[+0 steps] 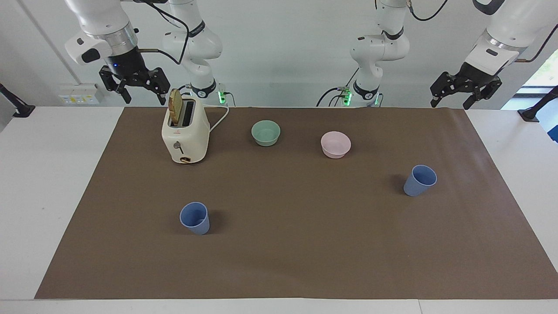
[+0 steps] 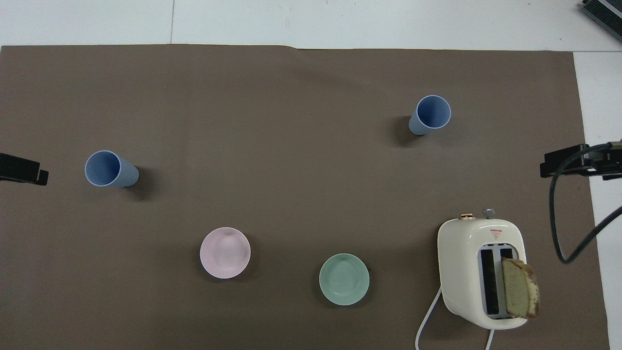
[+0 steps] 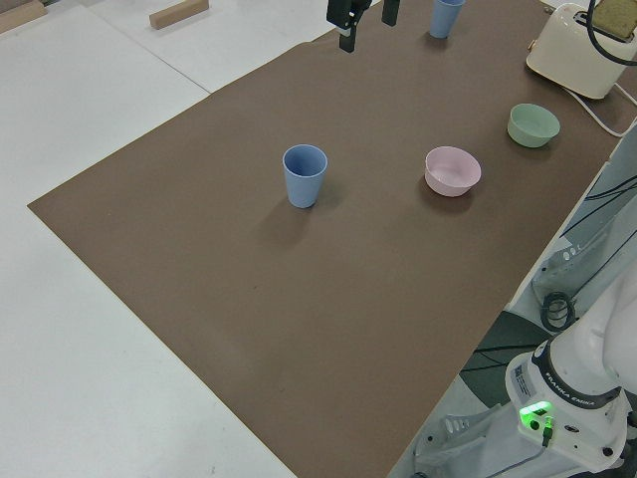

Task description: Stack blue cups with both arms

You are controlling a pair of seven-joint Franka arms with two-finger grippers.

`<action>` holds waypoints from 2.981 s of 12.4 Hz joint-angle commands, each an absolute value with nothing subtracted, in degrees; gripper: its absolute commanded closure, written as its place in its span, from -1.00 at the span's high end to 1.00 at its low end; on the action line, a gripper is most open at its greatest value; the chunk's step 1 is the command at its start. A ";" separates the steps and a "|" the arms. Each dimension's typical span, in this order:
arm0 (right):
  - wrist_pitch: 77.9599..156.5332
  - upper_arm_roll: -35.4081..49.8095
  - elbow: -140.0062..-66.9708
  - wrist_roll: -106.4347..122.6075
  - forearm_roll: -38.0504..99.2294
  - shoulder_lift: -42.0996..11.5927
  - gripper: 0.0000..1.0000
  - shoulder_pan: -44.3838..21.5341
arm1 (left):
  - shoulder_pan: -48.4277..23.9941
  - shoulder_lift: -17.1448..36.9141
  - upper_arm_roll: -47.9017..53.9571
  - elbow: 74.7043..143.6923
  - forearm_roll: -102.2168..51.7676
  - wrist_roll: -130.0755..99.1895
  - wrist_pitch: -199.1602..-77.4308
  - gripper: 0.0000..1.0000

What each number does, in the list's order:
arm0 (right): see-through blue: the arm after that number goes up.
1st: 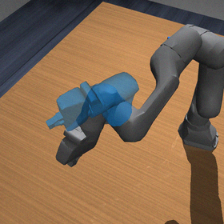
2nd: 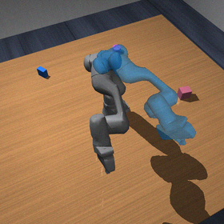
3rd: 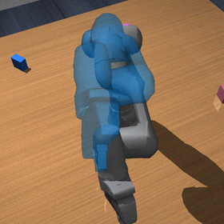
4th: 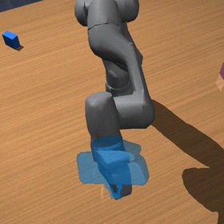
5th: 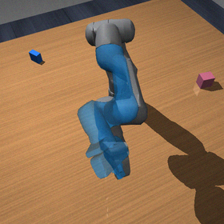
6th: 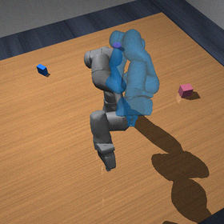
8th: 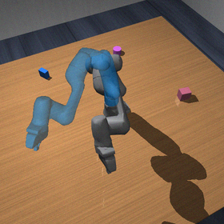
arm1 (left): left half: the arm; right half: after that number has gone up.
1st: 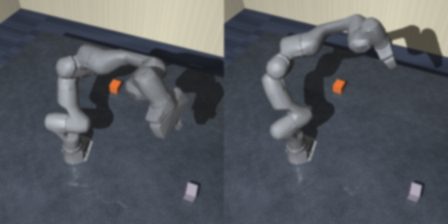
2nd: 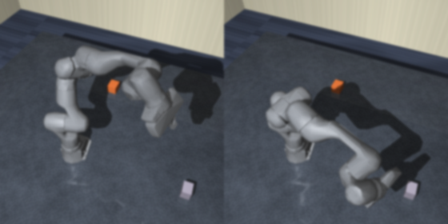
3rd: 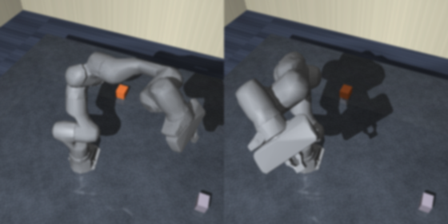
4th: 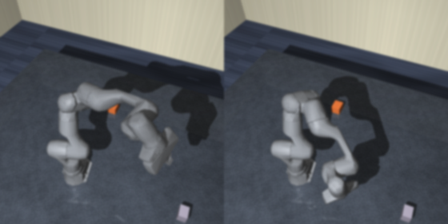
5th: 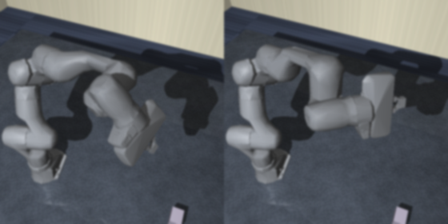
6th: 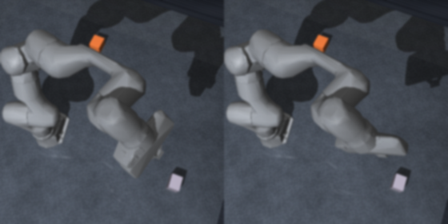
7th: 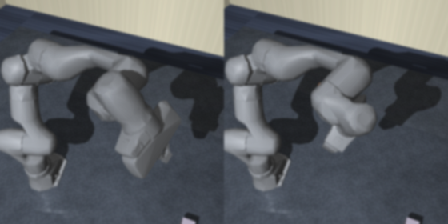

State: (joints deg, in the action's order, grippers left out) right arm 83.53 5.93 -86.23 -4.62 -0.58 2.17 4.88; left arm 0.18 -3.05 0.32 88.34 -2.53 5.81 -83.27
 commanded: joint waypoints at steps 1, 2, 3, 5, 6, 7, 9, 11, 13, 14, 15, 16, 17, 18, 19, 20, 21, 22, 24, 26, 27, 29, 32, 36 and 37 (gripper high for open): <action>84.90 6.24 -87.89 -4.13 -1.05 3.43 1.00 5.45 | -0.53 -4.75 -0.18 90.44 -2.55 6.50 -83.94 1.00; 84.90 6.24 -87.89 -4.13 -1.05 3.43 1.00 5.45 | -0.44 -4.75 -0.18 90.44 -2.55 6.50 -83.94 1.00; 84.90 6.24 -87.98 -4.13 -1.05 3.43 1.00 5.45 | -0.53 -4.75 -0.18 90.44 -2.55 6.50 -83.94 1.00; 84.90 6.24 -87.98 -4.13 -1.05 3.43 1.00 5.45 | -0.53 -4.75 -0.18 90.44 -2.55 6.50 -84.02 1.00; 84.90 6.24 -87.98 -4.04 -1.05 3.43 1.00 5.45 | -0.53 -4.75 -0.18 90.44 -2.55 6.50 -84.02 1.00; 84.90 6.24 -88.07 -4.04 -1.05 3.43 1.00 5.45 | -0.53 -4.66 -0.18 90.44 -2.55 6.50 -84.02 1.00; 84.90 6.24 -88.07 -4.04 -1.05 3.52 1.00 5.45 | -0.53 -4.75 -0.18 90.44 -2.55 6.50 -84.02 1.00; 84.90 6.24 -88.07 -4.04 -1.05 3.51 1.00 5.45 | -0.53 -4.75 -0.18 90.44 -2.55 6.42 -84.02 1.00; 84.90 6.24 -88.07 -4.04 -1.05 3.52 1.00 5.45 | -0.53 -4.75 -0.18 90.44 -2.55 6.42 -84.02 1.00; 84.99 6.24 -87.98 -4.04 -0.97 3.52 1.00 5.45 | -0.53 -4.75 -0.18 90.44 -2.55 6.42 -84.02 1.00; 84.99 6.24 -87.98 -4.04 -1.05 3.43 1.00 5.45 | -0.53 -4.75 -0.18 90.44 -2.55 6.42 -84.02 1.00; 84.90 6.24 -88.07 -4.04 -1.05 3.43 1.00 5.45 | -0.53 -4.75 -0.18 90.44 -2.55 6.42 -84.02 1.00; 84.99 6.24 -88.07 -3.96 -1.05 3.43 1.00 5.45 | -0.53 -4.75 -0.18 90.44 -2.55 6.42 -84.02 1.00; 84.90 6.24 -88.07 -3.96 -1.05 3.43 1.00 5.45 | -0.53 -4.57 -0.18 90.44 -2.55 6.42 -84.02 1.00; 84.90 6.24 -88.07 -3.87 -1.05 3.51 1.00 5.45 | -0.18 -4.57 -0.18 91.40 -2.55 6.59 -84.28 1.00; 84.99 6.24 -88.07 -3.87 -1.05 3.43 1.00 5.45 | 0.17 -4.66 -0.18 92.89 -2.55 6.68 -86.11 1.00; 84.90 6.24 -88.07 -3.87 -1.05 3.51 1.00 5.45 | 0.26 -4.57 -0.18 93.86 -2.55 6.77 -87.87 1.00; 84.99 6.24 -88.07 -3.87 -1.05 3.43 1.00 5.45 | 0.35 -4.48 -0.26 94.22 -2.55 6.77 -88.93 1.00; 84.99 6.24 -88.07 -3.87 -1.05 3.43 1.00 5.45 | 0.79 -3.69 -0.26 95.18 -2.55 6.94 -90.60 1.00; 84.99 6.24 -88.07 -3.87 -1.05 3.51 1.00 5.45 | 1.66 -3.78 -0.26 98.34 -2.55 6.86 -94.82 1.00; 84.90 6.24 -88.07 -3.87 -1.05 3.52 1.00 5.45 | 2.02 -3.69 -0.35 99.31 -2.55 6.94 -96.14 1.00; 84.90 6.24 -88.07 -4.04 -1.05 3.51 1.00 5.45 | 3.68 -2.99 -0.35 101.41 -2.55 7.03 -99.30 1.00; 84.99 6.24 -88.07 -3.78 -1.05 3.51 1.00 5.36 | 6.41 -1.59 -0.35 104.31 -2.55 6.68 -104.66 1.00; 85.17 6.24 -88.07 -3.52 -1.76 3.43 1.00 5.36 | 7.82 2.54 -0.26 107.57 -2.72 6.15 -110.29 1.00; 85.17 6.24 -88.07 -3.52 -1.76 3.43 1.00 5.36 | 8.00 3.77 -0.26 108.80 -2.90 5.98 -111.96 1.00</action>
State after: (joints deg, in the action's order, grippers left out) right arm 83.57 5.93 -86.31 -4.62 -0.58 2.17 4.88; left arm 7.18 2.33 -0.76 106.67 -2.51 5.93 -108.59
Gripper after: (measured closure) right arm 0.000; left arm 0.000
